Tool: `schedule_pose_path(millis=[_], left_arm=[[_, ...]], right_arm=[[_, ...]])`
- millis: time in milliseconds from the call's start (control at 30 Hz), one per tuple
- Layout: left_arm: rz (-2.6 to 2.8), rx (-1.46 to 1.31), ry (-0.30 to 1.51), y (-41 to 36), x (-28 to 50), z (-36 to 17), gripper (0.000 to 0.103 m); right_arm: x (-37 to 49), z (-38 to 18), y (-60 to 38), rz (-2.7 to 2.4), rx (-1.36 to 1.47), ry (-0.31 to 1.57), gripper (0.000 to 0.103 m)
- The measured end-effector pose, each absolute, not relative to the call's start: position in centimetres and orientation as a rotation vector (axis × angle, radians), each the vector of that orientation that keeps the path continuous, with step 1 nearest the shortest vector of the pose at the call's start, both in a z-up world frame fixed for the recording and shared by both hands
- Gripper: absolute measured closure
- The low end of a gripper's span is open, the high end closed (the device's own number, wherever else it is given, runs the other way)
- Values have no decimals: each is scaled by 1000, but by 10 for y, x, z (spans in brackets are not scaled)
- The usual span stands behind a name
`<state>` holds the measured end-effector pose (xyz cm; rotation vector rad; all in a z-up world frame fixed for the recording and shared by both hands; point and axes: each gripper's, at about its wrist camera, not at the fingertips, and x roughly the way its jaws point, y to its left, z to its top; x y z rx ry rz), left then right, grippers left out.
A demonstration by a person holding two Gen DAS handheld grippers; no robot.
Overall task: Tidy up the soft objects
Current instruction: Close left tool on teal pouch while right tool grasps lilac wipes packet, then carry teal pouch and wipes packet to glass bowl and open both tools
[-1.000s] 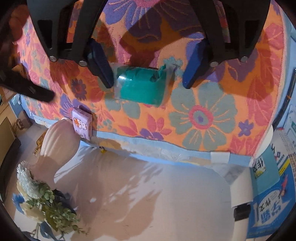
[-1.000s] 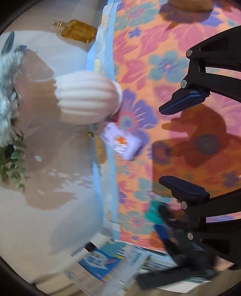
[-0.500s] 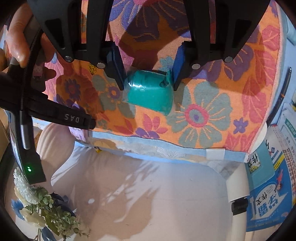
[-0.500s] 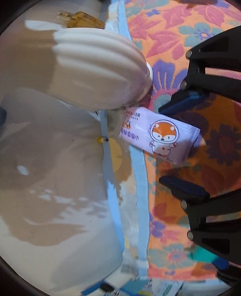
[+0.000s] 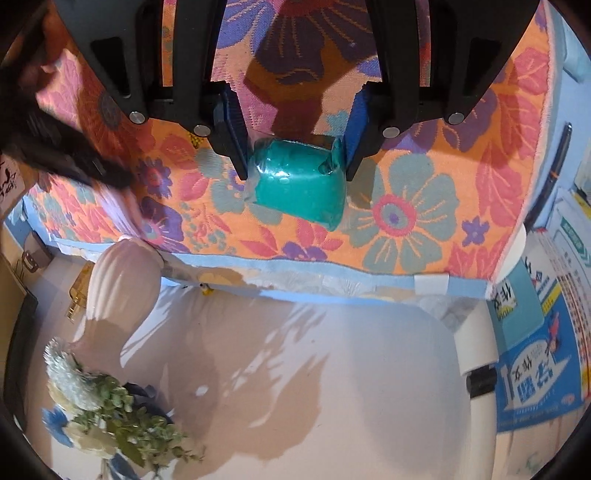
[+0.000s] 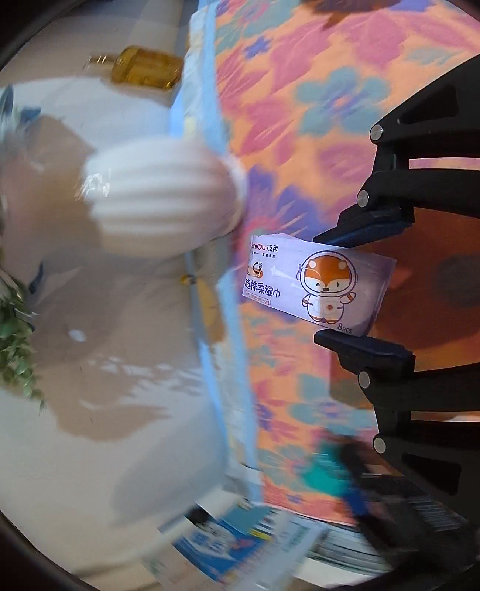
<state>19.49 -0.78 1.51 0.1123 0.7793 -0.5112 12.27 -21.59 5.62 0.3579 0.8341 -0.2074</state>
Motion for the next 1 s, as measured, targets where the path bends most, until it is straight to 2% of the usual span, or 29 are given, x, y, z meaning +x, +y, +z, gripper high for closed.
schedule_pose_path(millis=[133,300,600,667,733,833,967,1000], left_arm=[[-512,142,721,-12,182,22,59],[-603,116,738,-27,138,38,59],[-609,151,760,-76,39,28,59],[-598,144,765,-82,33,20,59],[-590,146,765,-84,27,15,59],[-598,133,758,-83,27,15,59],[-564,93,784,-77,32,11,59],[-568,89,780,-76,32,12,59]], right_arm=[[65,57,-220,-218,278,859,60],[2,53,-227,-220,185,902,60],[-63,54,-244,-201,232,917,59],[-64,47,-246,-227,246,959,55],[-69,49,-252,-204,284,939,43],[-68,47,-261,-216,334,940,40],[-62,47,-259,-248,397,936,24],[-58,46,-254,-274,374,942,24]])
